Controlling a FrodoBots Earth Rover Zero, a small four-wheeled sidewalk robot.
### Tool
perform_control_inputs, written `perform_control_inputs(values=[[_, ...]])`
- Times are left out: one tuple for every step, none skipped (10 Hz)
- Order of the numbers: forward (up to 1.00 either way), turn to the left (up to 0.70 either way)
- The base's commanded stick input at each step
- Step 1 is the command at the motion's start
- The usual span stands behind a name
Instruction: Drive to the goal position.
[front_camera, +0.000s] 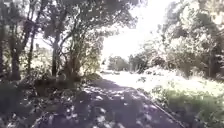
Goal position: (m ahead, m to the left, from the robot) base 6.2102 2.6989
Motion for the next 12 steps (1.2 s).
perform_control_inputs(values=[[0.50, 0.00], [0.50, 0.00], [0.50, 0.00], [0.50, 0.00], [0.50, 0.00], [0.50, 0.00], [0.50, 0.00], [0.50, 0.00], [0.50, 0.00], [0.50, 0.00], [0.50, 0.00], [0.50, 0.00]])
